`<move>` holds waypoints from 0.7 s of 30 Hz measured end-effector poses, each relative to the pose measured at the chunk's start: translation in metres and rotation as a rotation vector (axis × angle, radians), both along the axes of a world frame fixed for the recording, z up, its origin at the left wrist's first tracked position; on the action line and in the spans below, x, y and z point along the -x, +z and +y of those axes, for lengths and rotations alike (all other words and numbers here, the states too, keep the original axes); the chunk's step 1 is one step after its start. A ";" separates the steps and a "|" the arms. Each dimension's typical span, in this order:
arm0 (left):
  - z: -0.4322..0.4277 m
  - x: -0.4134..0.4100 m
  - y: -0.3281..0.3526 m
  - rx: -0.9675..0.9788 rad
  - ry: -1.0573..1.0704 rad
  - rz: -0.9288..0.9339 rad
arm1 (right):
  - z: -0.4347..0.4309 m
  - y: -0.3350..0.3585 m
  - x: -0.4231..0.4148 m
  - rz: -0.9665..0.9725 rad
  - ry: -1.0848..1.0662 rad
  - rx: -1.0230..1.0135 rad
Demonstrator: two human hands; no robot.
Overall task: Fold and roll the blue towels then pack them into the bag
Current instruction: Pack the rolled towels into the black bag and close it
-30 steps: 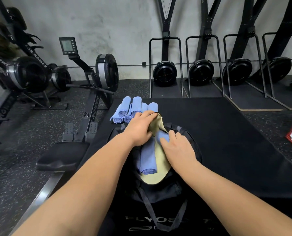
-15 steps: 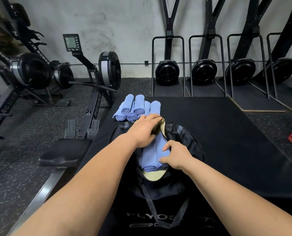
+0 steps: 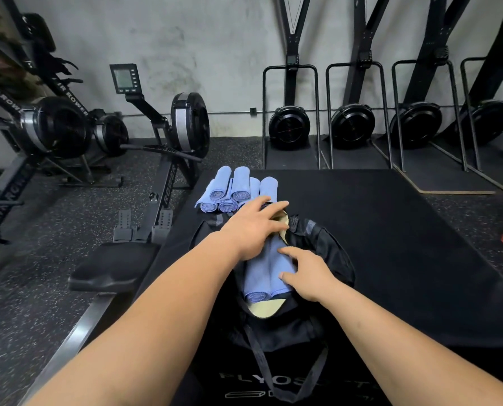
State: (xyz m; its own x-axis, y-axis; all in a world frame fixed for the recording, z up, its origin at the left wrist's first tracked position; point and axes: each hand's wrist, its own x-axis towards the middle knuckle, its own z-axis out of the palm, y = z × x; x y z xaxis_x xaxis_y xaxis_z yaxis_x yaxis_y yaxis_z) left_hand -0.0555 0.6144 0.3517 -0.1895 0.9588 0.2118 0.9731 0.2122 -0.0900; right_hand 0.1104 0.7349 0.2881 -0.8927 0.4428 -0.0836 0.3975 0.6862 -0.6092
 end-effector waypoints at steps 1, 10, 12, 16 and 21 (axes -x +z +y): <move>0.003 -0.002 0.001 0.025 -0.019 0.038 | 0.003 0.001 -0.002 -0.002 0.011 0.003; 0.027 -0.006 0.006 -0.123 0.104 -0.079 | 0.021 0.019 -0.011 0.042 -0.003 -0.334; 0.030 -0.005 0.001 -0.124 0.126 -0.079 | 0.023 0.022 -0.013 0.000 -0.030 -0.415; 0.028 -0.019 -0.024 -0.042 0.129 -0.062 | 0.028 0.017 -0.011 -0.214 -0.027 -0.336; 0.023 -0.026 -0.055 0.049 0.161 -0.175 | 0.044 0.010 -0.009 -0.113 -0.030 -0.224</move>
